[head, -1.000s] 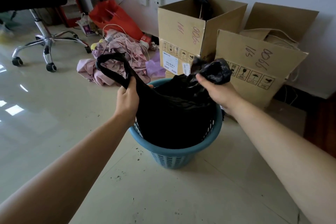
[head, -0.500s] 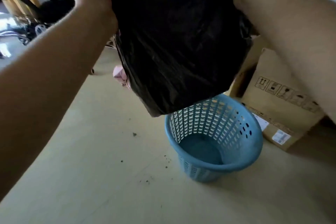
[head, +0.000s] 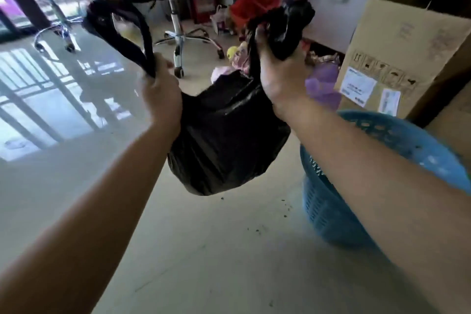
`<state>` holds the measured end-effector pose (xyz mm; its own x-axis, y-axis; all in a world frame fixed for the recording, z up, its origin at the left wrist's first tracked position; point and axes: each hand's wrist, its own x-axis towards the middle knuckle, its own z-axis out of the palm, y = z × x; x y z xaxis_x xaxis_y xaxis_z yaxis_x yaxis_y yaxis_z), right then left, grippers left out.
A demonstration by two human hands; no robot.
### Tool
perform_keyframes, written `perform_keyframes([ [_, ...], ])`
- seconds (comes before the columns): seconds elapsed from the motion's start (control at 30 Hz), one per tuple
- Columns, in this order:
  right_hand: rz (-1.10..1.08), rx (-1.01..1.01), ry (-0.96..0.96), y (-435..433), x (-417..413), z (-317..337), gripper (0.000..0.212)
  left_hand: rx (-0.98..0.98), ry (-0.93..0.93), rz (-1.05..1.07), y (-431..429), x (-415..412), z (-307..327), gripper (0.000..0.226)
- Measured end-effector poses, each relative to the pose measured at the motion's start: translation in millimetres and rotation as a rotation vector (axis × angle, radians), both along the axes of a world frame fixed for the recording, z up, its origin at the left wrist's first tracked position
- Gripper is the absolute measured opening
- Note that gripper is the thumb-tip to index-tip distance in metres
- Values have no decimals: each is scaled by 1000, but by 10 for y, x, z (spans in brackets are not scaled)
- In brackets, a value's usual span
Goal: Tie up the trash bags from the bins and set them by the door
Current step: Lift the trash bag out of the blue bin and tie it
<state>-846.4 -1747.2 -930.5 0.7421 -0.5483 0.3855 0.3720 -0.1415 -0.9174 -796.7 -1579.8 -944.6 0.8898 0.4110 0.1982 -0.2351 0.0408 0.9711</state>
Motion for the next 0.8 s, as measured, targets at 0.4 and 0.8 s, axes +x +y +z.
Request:
perform_keyframes([
  [0.4,332,-275,800,186,-396,-1753,25,-139,527,-390,335,-575,-1647,21],
  [0.8,455,-545,730,204,-412,-1671,31,222,393,-491,111,-474,-1354,17],
])
